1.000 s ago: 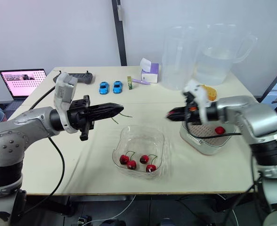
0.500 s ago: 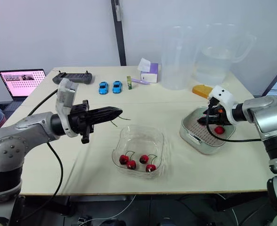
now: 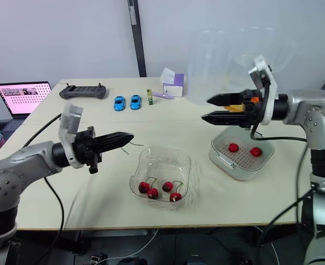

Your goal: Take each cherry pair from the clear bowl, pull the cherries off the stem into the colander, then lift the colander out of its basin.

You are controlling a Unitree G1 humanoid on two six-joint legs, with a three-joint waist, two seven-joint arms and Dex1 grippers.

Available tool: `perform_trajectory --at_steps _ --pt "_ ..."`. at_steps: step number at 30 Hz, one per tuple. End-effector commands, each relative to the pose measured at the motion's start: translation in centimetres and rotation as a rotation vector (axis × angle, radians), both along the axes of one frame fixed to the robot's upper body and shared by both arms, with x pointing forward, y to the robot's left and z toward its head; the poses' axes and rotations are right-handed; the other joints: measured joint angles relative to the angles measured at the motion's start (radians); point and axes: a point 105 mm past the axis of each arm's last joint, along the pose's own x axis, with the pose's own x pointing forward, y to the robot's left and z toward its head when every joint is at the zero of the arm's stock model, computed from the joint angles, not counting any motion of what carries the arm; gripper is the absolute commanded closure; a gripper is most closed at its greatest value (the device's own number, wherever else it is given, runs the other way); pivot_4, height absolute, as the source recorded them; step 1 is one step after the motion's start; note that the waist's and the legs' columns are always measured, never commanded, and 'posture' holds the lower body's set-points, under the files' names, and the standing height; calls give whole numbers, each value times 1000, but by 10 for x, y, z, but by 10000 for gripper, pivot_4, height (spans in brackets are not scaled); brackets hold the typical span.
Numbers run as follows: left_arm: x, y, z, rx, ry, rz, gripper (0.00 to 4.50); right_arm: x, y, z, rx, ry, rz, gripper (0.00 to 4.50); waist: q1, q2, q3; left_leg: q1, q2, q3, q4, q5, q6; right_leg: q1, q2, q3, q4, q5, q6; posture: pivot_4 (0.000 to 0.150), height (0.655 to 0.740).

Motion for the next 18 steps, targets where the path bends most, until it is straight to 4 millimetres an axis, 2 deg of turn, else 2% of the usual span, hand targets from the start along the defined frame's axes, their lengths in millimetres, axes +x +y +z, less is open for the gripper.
perform_trajectory --at_steps 1,5,8,10,13,16,18 --pt "1 23 -5 -19 -5 107 45000 -13 7 8 -2 -35 48 856 10 0 0 0 0 0 0 0 0 1 -1 0 -1 0 0 1500 7371" --pt "17 59 -52 -14 137 344 45000 -15 16 1 -39 -20 83 856 24 0 0 0 -1 1 0 -1 2 1 -2 0 -2 0 0 1500 7371" --pt "19 78 -76 -60 217 450 45000 -17 21 -6 -54 1 110 856 23 0 0 0 -1 2 0 -1 2 0 -2 0 -3 0 0 1500 7371" --pt "25 98 -95 -81 282 572 45000 -17 22 -11 -62 14 118 856 25 0 0 0 -1 1 0 -1 2 0 -2 0 -3 0 0 1500 7371" --pt "26 124 -114 -103 358 706 45000 -18 25 -15 -68 17 126 856 24 -1 0 0 -1 1 0 -1 2 0 -2 0 -3 0 0 1500 7371" --pt "21 131 -124 -97 404 731 45000 -20 26 -16 -68 16 129 856 23 0 0 -1 -1 1 0 -1 2 -1 -3 0 -2 0 0 1500 7371" --pt "18 133 -127 -128 435 730 38933 -20 25 -16 -71 14 123 0 23 0 0 -1 -1 1 0 -1 2 -1 -3 0 -2 0 0 1500 7371"
